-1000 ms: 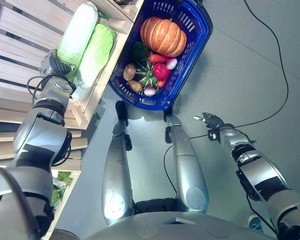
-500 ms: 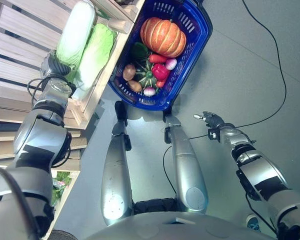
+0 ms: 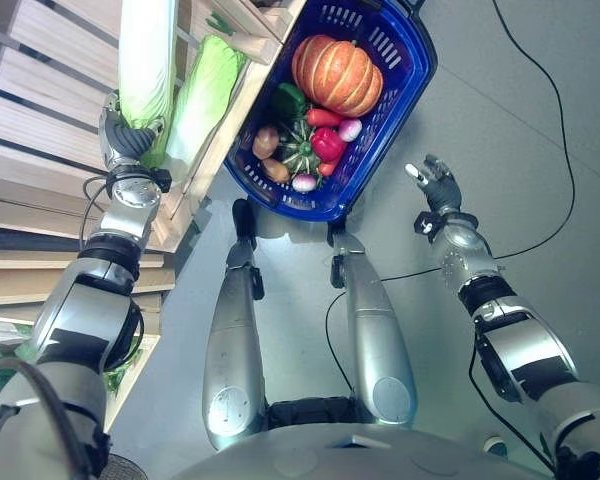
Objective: Pick up fruits and vegetables into the basket
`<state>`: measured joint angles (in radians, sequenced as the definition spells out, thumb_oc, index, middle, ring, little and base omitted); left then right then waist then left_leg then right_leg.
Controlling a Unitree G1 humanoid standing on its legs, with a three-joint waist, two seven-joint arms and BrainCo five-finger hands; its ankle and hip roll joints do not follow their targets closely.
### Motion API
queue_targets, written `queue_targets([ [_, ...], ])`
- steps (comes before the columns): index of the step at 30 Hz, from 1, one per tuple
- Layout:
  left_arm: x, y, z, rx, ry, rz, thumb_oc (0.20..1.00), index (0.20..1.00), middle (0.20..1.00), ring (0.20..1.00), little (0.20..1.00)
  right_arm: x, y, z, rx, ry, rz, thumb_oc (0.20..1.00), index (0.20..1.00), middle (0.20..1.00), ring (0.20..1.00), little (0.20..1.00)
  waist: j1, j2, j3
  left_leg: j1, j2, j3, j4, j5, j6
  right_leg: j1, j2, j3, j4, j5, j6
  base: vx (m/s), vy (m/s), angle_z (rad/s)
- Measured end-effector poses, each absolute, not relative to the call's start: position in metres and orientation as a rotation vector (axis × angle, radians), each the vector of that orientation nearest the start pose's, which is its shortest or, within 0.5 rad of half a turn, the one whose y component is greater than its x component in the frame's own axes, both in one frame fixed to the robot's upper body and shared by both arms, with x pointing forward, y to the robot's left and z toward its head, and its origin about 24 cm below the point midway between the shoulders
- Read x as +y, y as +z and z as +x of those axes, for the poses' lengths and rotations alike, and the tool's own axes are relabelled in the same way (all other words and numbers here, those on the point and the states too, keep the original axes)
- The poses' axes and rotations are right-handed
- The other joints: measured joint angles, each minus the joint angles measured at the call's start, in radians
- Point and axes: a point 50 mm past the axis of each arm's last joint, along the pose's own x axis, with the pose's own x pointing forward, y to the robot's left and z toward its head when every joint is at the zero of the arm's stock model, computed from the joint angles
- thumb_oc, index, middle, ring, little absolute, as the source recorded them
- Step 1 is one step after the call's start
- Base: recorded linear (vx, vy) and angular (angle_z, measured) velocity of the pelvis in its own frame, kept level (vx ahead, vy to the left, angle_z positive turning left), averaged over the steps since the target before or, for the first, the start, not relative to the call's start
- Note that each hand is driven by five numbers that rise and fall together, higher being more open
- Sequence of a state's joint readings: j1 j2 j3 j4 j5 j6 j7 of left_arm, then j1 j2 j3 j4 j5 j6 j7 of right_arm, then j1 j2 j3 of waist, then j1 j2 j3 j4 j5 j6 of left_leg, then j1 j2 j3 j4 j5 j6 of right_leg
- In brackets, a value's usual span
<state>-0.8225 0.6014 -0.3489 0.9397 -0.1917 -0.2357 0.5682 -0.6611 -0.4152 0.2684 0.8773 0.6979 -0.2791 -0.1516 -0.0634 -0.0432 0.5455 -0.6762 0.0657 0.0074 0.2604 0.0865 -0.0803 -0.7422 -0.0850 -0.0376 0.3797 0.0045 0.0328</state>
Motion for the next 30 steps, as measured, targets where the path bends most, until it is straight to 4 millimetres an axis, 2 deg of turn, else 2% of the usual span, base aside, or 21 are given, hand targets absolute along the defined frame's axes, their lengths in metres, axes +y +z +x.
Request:
queue_targets([
  [6,0.261,0.145,0.367,-0.314,0.536,0.611,0.200,0.200,0.200,0.200,0.200,-0.214,0.105,0.360,-0.193,-0.201,0.205,1.000,1.000,1.000,1.000,1.000,0.006,0.000,0.000,0.001,-0.007,-0.007,-0.024,0.011,0.002,0.000,-0.006,-0.008,-0.012,0.000,0.000,0.00,0.007,0.03],
  [13,0.252,0.143,0.358,-0.414,0.493,0.659,0.200,0.200,0.200,0.200,0.200,-0.206,0.120,0.351,-0.307,-0.163,0.244,1.000,1.000,1.000,1.000,1.000,0.014,0.001,0.001,0.004,-0.010,-0.008,-0.038,0.016,0.004,-0.001,-0.010,-0.009,-0.016,-0.001,0.002,0.00,0.003,0.01],
  [21,0.221,0.171,0.354,-0.641,0.351,0.736,0.200,0.200,0.200,0.200,0.200,-0.188,0.141,0.344,-0.407,-0.014,0.263,1.000,1.000,1.000,1.000,1.000,0.013,0.002,0.002,0.012,-0.012,-0.005,-0.046,0.023,0.004,0.000,-0.012,-0.007,-0.012,-0.001,0.002,0.00,0.000,0.00],
  [27,0.220,0.174,0.354,-0.648,0.287,0.810,0.200,0.200,0.200,0.200,0.200,-0.177,0.147,0.342,-0.415,0.086,0.253,1.000,1.000,1.000,1.000,1.000,0.015,0.004,0.003,0.030,-0.012,0.004,-0.060,0.029,0.003,0.008,-0.013,-0.003,-0.011,0.000,0.002,0.00,0.000,-0.02],
  [30,0.213,0.174,0.353,-0.660,0.212,0.860,0.200,0.200,0.200,0.200,0.200,-0.170,0.149,0.341,-0.415,0.140,0.248,1.000,1.000,1.000,1.000,1.000,0.019,0.004,0.003,0.036,-0.013,0.004,-0.062,0.030,0.003,0.014,-0.014,-0.003,-0.011,-0.001,0.002,0.00,0.000,0.00],
])
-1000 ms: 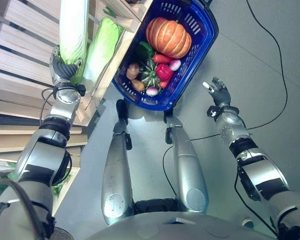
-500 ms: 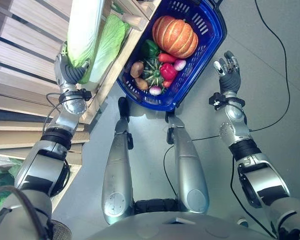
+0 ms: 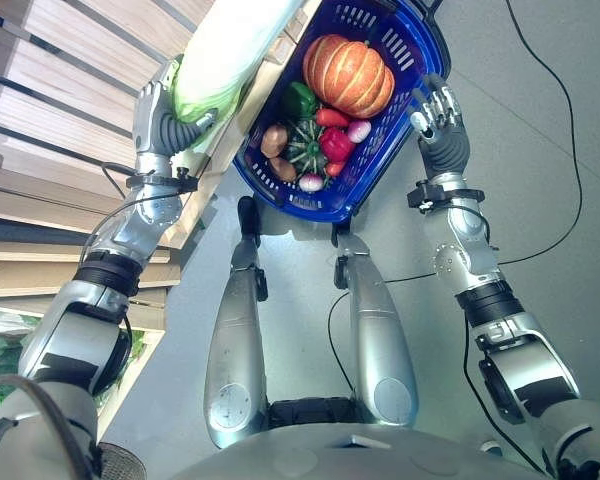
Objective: Pick up fruits and vegetables into the basket
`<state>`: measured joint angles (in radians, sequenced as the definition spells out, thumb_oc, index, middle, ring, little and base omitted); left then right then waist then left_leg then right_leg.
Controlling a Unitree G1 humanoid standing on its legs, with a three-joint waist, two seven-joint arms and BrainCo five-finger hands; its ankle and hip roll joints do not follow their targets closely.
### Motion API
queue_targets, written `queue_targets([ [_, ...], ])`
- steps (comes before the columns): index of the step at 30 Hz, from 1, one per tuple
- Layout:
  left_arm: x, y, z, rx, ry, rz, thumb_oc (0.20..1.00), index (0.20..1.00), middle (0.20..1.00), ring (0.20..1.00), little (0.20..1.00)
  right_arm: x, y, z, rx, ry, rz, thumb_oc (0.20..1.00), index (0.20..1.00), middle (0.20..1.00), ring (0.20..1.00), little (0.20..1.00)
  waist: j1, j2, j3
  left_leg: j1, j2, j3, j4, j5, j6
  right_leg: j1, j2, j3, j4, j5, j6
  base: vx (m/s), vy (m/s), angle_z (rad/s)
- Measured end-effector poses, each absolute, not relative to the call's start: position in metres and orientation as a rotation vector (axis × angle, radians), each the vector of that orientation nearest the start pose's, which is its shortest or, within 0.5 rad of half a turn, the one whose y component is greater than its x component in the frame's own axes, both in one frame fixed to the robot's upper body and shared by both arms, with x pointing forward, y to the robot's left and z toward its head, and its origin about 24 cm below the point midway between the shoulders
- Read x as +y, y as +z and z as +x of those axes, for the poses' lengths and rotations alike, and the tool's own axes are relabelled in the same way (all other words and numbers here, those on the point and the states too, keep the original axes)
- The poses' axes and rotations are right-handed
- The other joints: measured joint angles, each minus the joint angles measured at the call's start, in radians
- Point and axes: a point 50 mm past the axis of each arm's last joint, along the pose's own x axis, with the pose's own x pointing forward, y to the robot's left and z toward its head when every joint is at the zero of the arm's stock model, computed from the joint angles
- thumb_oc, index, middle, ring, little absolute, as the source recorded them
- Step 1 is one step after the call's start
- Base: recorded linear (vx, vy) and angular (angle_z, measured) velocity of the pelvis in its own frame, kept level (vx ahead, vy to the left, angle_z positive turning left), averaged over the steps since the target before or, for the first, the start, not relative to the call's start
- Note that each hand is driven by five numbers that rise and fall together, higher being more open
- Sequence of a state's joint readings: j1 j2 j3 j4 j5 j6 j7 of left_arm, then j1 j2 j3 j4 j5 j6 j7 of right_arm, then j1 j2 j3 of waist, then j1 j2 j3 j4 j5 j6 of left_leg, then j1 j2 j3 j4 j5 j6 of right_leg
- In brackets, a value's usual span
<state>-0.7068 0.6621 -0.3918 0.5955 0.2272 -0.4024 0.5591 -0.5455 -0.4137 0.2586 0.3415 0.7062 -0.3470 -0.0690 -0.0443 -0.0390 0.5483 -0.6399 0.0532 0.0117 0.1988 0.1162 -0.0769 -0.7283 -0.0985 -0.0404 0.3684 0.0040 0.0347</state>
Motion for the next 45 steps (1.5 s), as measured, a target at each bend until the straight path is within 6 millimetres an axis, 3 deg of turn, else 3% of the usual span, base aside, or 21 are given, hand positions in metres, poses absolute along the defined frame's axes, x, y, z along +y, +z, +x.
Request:
queue_targets([
  [10,0.171,0.186,0.348,-0.745,-0.074,0.921,0.200,0.200,0.200,0.200,0.200,-0.147,0.150,0.338,-0.375,0.284,0.227,1.000,1.000,1.000,1.000,1.000,0.012,0.001,0.000,0.002,0.000,0.004,-0.002,0.001,0.000,0.000,0.000,0.001,-0.001,0.000,0.000,0.00,0.000,0.00],
  [20,0.137,0.181,0.346,-0.719,-0.313,0.950,0.200,0.200,0.200,0.200,0.200,-0.129,0.149,0.337,-0.332,0.387,0.222,1.000,1.000,1.000,1.000,1.000,0.011,0.001,0.000,0.002,0.000,0.004,-0.005,0.001,0.000,0.000,0.000,0.001,-0.002,0.000,0.000,0.00,0.000,0.00],
  [45,0.121,0.176,0.350,-0.590,-0.466,0.951,0.200,0.200,0.200,0.200,0.200,-0.123,0.144,0.335,-0.290,0.447,0.353,1.000,1.000,1.000,1.000,1.000,0.009,-0.001,0.000,0.002,0.001,0.002,-0.012,0.001,0.000,0.001,0.001,-0.001,-0.008,0.000,0.000,0.00,0.000,0.00],
])
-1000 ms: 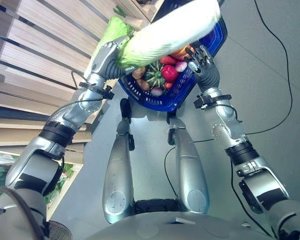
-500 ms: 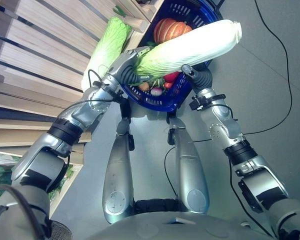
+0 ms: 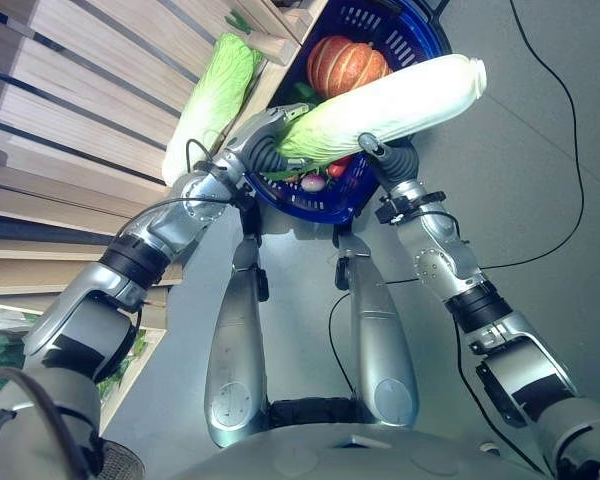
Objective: Pick up fruits and vegetables into the basket
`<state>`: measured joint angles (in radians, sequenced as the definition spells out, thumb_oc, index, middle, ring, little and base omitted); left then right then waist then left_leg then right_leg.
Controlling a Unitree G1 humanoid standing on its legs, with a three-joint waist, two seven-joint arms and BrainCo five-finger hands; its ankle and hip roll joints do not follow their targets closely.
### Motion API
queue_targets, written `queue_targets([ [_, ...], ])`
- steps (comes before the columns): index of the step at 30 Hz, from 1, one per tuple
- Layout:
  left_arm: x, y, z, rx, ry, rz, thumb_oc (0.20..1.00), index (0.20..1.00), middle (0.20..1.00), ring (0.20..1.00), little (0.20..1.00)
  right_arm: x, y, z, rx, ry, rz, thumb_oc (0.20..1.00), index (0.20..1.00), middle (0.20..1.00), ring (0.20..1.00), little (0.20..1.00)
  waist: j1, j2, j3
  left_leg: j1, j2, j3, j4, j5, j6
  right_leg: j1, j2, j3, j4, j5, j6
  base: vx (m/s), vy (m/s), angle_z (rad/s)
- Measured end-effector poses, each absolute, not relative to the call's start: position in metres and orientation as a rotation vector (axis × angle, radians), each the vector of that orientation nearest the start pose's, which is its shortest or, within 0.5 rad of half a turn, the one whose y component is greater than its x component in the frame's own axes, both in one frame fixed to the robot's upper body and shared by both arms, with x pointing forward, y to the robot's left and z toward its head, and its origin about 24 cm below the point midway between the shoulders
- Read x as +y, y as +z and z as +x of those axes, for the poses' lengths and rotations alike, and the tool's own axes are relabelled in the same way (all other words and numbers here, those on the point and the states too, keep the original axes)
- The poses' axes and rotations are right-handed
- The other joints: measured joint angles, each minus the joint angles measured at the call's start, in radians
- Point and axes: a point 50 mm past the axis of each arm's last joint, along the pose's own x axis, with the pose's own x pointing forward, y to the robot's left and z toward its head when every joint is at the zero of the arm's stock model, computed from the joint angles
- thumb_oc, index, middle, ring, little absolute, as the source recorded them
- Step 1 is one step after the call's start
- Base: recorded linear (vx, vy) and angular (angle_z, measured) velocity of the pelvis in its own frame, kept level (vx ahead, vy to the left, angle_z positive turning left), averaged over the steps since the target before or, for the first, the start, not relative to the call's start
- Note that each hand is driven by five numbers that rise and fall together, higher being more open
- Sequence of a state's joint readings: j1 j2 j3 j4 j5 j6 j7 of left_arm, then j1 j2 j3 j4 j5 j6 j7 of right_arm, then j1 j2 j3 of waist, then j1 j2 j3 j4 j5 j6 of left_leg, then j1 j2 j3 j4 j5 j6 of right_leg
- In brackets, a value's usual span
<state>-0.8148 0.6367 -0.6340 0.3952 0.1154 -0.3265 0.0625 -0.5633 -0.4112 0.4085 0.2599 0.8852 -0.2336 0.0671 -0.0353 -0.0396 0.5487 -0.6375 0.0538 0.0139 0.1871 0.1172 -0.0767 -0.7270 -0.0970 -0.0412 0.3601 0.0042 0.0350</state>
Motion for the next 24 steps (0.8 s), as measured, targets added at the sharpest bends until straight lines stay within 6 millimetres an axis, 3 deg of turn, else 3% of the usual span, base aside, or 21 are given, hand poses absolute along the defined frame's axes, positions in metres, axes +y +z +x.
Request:
queue_targets([
  [2,0.1202,0.1758,0.3502,-0.585,-0.476,0.955,0.200,0.200,0.200,0.200,0.200,-0.1229,0.1435,0.3343,-0.291,0.452,0.353,1.000,1.000,1.000,1.000,1.000,0.000,0.000,0.000,0.000,0.000,0.000,0.000,0.000,0.000,0.000,0.000,0.000,0.000,0.000,0.000,0.00,0.000,0.00],
  [3,0.1200,0.1759,0.3506,-0.577,-0.484,0.957,0.200,0.200,0.200,0.200,0.200,-0.1230,0.1431,0.3342,-0.289,0.452,0.356,0.354,0.354,0.354,0.354,0.354,0.000,0.000,0.000,0.000,0.000,0.000,0.000,0.000,0.000,0.001,0.000,0.000,0.000,0.000,0.000,0.00,0.000,0.00],
  [4,0.1197,0.1760,0.3510,-0.570,-0.487,0.960,0.200,0.200,0.200,0.200,0.200,-0.1232,0.1426,0.3340,-0.287,0.452,0.363,0.200,0.200,0.200,0.200,0.200,0.000,0.000,0.000,0.000,0.000,0.000,0.000,0.000,0.000,0.001,0.000,-0.001,0.000,0.000,0.000,0.00,0.000,0.00],
  [15,0.1151,0.1799,0.3499,-0.570,-0.506,0.970,0.200,0.200,0.200,0.200,0.200,-0.1272,0.1435,0.3339,-0.301,0.436,0.373,0.200,0.200,0.200,0.200,0.200,0.000,0.000,0.000,0.000,0.000,-0.002,0.000,0.000,0.000,0.001,0.000,-0.001,-0.001,0.000,0.000,0.00,0.000,0.00],
  [17,0.1150,0.1799,0.3499,-0.570,-0.506,0.971,0.379,0.379,0.379,0.379,0.379,-0.1272,0.1435,0.3338,-0.301,0.436,0.373,0.200,0.200,0.200,0.200,0.200,0.001,0.000,0.000,0.000,0.000,-0.002,0.000,0.000,0.000,0.001,0.000,-0.002,-0.001,0.000,0.000,0.00,0.000,0.00],
  [19,0.1150,0.1800,0.3499,-0.569,-0.506,0.971,0.435,0.435,0.435,0.435,0.435,-0.1273,0.1433,0.3338,-0.301,0.436,0.373,0.200,0.200,0.200,0.200,0.200,0.001,0.000,0.000,0.000,0.000,-0.003,0.000,0.000,0.000,0.001,0.000,-0.002,-0.001,0.000,0.000,0.00,0.000,0.00],
  [20,0.1149,0.1801,0.3499,-0.569,-0.505,0.971,0.507,0.507,0.507,0.507,0.507,-0.1274,0.1433,0.3337,-0.301,0.435,0.373,0.200,0.200,0.200,0.200,0.200,0.002,0.000,0.000,0.000,0.000,-0.003,0.000,0.000,0.000,0.001,0.000,-0.002,-0.001,0.000,0.000,0.00,0.000,0.00],
  [22,0.1146,0.1804,0.3498,-0.567,-0.504,0.971,1.000,1.000,1.000,1.000,1.000,-0.1275,0.1433,0.3336,-0.303,0.435,0.373,0.200,0.200,0.200,0.200,0.200,0.002,0.000,0.000,0.000,0.000,-0.004,0.000,0.000,0.000,0.002,0.000,-0.003,-0.001,0.000,0.000,0.00,0.000,0.00],
  [24,0.1153,0.1803,0.3505,-0.557,-0.497,0.977,1.000,1.000,1.000,1.000,1.000,-0.1272,0.1440,0.3334,-0.309,0.441,0.369,0.200,0.200,0.200,0.200,0.200,0.001,0.000,0.000,0.000,0.000,-0.005,0.000,0.000,0.000,0.002,0.000,-0.004,-0.002,0.000,0.000,0.00,0.000,0.00],
])
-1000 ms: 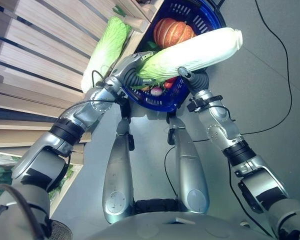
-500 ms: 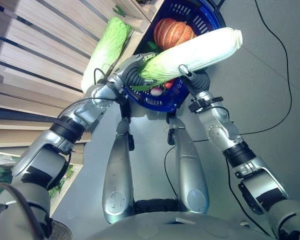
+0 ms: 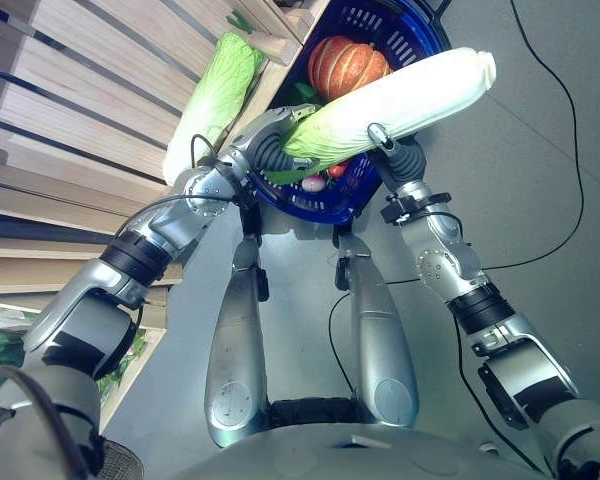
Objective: Pick up fruits and vegetables into the basket
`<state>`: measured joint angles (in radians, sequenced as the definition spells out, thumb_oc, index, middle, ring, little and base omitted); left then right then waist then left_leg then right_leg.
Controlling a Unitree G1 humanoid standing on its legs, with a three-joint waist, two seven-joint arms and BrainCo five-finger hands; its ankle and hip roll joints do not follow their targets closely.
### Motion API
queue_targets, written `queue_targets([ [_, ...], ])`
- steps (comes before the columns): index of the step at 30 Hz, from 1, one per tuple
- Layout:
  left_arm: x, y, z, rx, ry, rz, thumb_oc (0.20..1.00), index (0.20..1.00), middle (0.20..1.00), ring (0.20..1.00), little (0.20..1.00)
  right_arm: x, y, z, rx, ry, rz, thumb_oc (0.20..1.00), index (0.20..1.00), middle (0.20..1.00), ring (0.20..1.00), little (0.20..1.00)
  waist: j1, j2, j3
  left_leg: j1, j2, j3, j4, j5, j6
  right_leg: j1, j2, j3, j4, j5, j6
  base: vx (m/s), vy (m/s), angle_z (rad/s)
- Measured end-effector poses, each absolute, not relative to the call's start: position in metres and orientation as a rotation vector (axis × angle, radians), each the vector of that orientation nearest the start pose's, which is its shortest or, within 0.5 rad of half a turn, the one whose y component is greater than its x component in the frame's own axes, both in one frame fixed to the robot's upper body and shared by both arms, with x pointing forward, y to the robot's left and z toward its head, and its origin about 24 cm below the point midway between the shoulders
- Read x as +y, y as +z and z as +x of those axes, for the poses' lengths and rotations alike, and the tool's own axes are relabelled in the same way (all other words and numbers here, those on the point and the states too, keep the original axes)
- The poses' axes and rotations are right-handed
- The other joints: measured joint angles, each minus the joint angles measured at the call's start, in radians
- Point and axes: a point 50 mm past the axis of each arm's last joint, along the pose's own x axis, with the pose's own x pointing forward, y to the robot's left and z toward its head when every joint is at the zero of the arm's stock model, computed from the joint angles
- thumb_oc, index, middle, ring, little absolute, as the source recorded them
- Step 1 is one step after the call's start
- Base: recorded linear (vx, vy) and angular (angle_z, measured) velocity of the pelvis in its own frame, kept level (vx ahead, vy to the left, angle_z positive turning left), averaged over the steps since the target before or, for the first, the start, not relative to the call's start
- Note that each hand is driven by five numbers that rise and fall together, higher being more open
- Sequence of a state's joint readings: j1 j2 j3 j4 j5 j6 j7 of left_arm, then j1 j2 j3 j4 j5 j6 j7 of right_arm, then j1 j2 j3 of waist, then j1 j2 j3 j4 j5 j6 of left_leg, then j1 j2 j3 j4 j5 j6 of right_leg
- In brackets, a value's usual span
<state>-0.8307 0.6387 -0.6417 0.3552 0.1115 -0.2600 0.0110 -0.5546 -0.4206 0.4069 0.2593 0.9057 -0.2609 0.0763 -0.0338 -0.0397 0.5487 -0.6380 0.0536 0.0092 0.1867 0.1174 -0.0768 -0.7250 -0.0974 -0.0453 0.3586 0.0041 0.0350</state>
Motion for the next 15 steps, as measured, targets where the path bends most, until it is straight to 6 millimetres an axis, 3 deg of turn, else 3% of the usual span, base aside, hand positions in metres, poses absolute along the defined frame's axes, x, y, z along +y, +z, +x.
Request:
queue_targets([
  [8,0.119,0.174,0.348,-0.596,-0.381,0.920,1.000,1.000,1.000,1.000,1.000,-0.124,0.146,0.333,-0.325,0.463,0.373,0.200,0.200,0.200,0.200,0.200,0.003,0.000,0.000,0.000,0.000,-0.001,0.000,0.001,-0.001,0.000,0.000,-0.001,0.001,0.000,0.000,0.00,0.000,0.00],
  [15,0.133,0.171,0.343,-0.670,-0.139,0.685,1.000,1.000,1.000,1.000,1.000,-0.122,0.154,0.333,-0.378,0.460,0.394,0.200,0.200,0.200,0.200,0.200,0.009,0.000,0.000,0.005,0.000,-0.011,0.002,0.004,-0.002,0.007,0.000,-0.008,0.006,0.000,0.000,0.00,-0.004,0.03],
])
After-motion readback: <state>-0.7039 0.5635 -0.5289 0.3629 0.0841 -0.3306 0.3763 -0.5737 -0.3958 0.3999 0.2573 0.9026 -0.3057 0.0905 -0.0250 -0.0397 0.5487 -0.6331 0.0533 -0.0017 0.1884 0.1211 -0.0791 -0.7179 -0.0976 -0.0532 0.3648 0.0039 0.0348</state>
